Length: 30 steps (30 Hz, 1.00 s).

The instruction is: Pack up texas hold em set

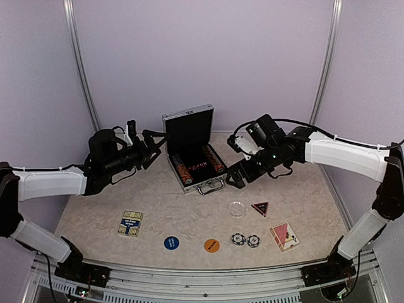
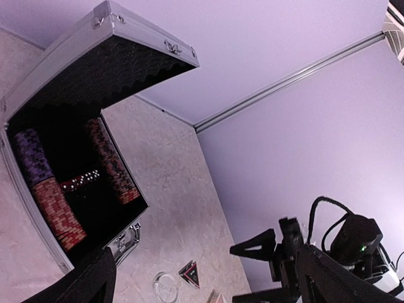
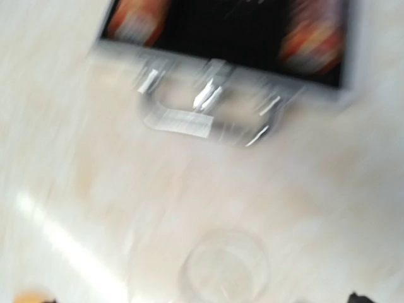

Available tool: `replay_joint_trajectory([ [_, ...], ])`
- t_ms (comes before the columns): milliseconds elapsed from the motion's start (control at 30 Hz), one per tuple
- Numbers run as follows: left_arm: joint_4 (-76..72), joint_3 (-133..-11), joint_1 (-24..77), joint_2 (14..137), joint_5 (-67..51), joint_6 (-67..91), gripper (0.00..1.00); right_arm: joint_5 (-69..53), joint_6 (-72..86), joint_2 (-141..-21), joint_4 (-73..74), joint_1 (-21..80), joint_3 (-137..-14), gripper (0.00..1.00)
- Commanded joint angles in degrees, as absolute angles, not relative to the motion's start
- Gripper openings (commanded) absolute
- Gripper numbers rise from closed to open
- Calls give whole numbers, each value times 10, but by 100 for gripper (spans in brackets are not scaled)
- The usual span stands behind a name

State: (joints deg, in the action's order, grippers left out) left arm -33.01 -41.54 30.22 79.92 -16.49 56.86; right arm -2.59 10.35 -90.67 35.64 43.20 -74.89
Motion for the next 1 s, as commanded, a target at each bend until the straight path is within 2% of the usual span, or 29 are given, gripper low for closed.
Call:
replay_joint_trajectory([
  [0, -130, -408, 317, 728, -82, 495, 99, 28, 101, -904, 500, 508, -730, 99],
  [200, -15, -391, 353, 645, -28, 473, 99, 89, 134, -956, 573, 577, -722, 96],
  [333, -2, -344, 363, 582, -15, 490, 99, 104, 148, -991, 580, 596, -728, 91],
  [467, 17, -311, 364, 530, -8, 502, 99, 111, 154, -1029, 579, 624, -757, 90],
  [967, 28, -286, 366, 495, -5, 508, 99, 66, 170, -1074, 530, 661, -725, 86],
])
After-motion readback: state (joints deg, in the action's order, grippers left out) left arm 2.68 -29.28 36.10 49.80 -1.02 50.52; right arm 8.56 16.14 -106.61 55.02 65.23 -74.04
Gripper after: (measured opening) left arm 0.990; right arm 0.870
